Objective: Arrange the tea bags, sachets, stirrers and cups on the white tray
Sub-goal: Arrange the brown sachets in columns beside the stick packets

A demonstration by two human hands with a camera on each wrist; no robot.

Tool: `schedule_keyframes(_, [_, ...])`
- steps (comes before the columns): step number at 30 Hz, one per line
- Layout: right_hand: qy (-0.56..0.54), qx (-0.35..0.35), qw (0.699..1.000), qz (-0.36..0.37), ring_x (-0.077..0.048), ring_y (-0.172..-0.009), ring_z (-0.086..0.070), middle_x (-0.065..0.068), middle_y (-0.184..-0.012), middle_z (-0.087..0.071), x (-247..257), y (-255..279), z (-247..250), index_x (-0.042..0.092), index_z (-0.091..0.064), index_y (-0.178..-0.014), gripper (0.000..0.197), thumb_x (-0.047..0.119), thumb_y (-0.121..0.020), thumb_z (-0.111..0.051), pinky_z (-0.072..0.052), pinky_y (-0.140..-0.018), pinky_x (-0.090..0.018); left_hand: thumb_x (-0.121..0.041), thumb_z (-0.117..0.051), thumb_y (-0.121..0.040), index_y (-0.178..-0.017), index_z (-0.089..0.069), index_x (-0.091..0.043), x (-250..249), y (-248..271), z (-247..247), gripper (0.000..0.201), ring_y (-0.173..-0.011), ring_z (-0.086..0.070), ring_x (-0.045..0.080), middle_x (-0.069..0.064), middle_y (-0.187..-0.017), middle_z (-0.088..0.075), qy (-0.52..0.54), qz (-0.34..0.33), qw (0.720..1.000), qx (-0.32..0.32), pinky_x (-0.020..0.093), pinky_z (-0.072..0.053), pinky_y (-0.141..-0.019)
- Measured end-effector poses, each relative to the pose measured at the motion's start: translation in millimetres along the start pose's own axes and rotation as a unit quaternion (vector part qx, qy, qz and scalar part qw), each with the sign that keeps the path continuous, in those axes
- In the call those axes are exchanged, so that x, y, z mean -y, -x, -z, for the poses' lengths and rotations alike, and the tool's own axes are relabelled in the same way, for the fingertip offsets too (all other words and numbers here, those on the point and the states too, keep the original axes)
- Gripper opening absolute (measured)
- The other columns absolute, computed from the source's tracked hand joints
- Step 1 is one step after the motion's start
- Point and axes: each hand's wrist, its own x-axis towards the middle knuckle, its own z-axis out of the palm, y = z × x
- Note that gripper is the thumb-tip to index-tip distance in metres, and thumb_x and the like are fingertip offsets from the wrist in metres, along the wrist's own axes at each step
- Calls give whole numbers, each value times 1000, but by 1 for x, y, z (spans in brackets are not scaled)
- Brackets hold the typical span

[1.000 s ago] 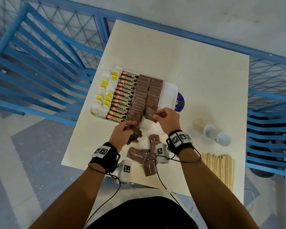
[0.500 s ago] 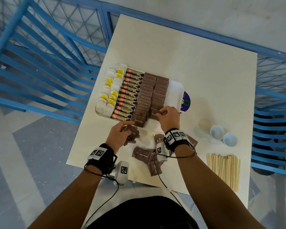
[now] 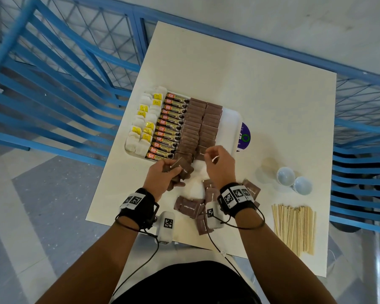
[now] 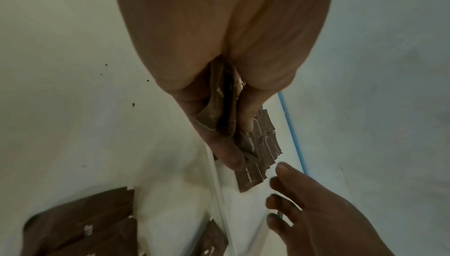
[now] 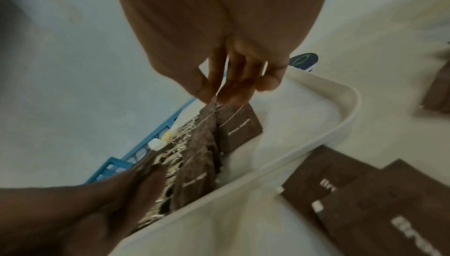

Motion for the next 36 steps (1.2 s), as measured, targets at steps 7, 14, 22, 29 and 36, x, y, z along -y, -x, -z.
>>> schedule_keyframes(7, [27,152,988,-3,-7,-83,-61,9,-93,-67,12,23,-8,19,-68,-100,19,35,-91,-72,-42,-70,-11,-5,-67,-96,-112,-60,-6,-7,3,-10,18,-84,-76,39,19,-107,-74,-24,-6,1000,-5,59,-61,-78])
schedule_keyframes(14, [-1,144,990,3,-11,-86,-63,7,-91,-70,10,24,-4,18,-75,-100,14,26,-88,-75,-53,-83,-26,-18,-57,-104,-104,-57,-1,-10,10,-11,17,-84,-77,38,19,-96,-77,-15,-5,1000,-5,61,-61,-76])
schedule_keyframes(22, [32,48,998,-11,-10,-83,-66,7,-92,-74,-10,-2,12,20,-78,-98,11,25,-90,-72,-53,-88,-28,-8,-52,-104,-117,-57,2,-6,9,-5,17,-86,-76,40,20,-102,-76,-15,33,999,2,65,-57,-85])
schedule_keyframes(29, [88,35,996,-4,-3,-76,-59,8,-86,-67,-20,-13,4,16,-74,-103,14,24,-91,-73,-39,-67,-2,13,-44,-98,-128,-48,2,-3,9,5,33,-89,-76,33,24,-112,-72,-34,40,998,34,59,-56,-88])
schedule_keyframes(36, [103,13,995,6,-9,-79,-63,2,-90,-70,-18,-18,-3,13,-71,-104,19,22,-89,-76,-42,-68,-6,13,-45,-101,-131,-49,-1,3,8,10,34,-95,-75,37,22,-109,-74,-14,22,999,46,48,-63,-79])
